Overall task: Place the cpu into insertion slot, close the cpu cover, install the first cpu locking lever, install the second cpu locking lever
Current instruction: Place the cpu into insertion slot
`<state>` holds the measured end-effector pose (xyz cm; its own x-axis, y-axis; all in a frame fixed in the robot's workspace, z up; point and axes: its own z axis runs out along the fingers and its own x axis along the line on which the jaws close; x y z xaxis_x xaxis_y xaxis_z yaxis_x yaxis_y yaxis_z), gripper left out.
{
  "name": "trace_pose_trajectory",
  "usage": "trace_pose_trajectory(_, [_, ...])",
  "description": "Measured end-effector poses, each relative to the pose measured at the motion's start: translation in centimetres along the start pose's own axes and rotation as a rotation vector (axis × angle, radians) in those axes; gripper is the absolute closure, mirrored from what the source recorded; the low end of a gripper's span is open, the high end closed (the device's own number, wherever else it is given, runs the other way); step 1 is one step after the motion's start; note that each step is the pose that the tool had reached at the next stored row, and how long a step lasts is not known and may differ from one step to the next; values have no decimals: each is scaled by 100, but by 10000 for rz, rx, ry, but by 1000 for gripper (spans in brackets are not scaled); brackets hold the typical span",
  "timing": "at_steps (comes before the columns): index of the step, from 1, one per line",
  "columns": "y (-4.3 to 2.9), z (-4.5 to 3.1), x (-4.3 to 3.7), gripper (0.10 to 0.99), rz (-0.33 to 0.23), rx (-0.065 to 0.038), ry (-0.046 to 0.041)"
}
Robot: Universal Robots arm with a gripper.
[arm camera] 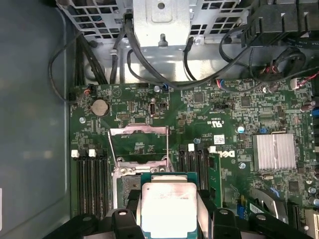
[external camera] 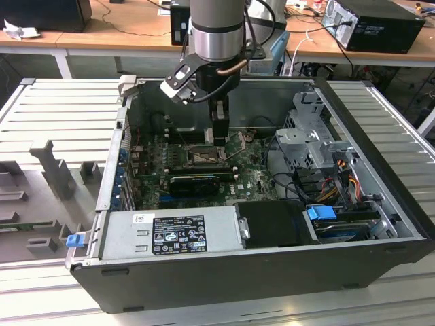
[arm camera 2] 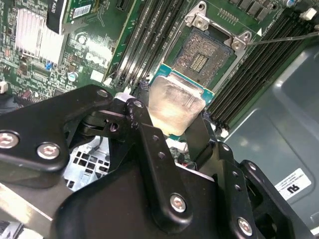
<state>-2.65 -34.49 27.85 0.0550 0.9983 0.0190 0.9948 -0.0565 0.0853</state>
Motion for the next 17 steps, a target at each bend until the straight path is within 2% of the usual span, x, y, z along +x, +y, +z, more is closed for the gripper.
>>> trace_pose_trajectory(1, [0,5,0,553,0,-1,1])
trace_pose_trajectory(2, [-26,88,-1,553,1,1,-1])
trace_pose_trajectory(3, [-32,136,8,553,3,-1,1])
trace_pose_trajectory(7, [-91,233,16,553,-39,1,9])
trace_pose_trajectory(9, [-105,270,15,553,-299,7,50])
trace_pose_trajectory(13, [-113,339,13,553,-1340,28,162])
trace_pose_trajectory(14, [-130,359,12,553,-1426,29,207])
trace_pose_trajectory(17, [-177,457,30,553,-1541,33,216])
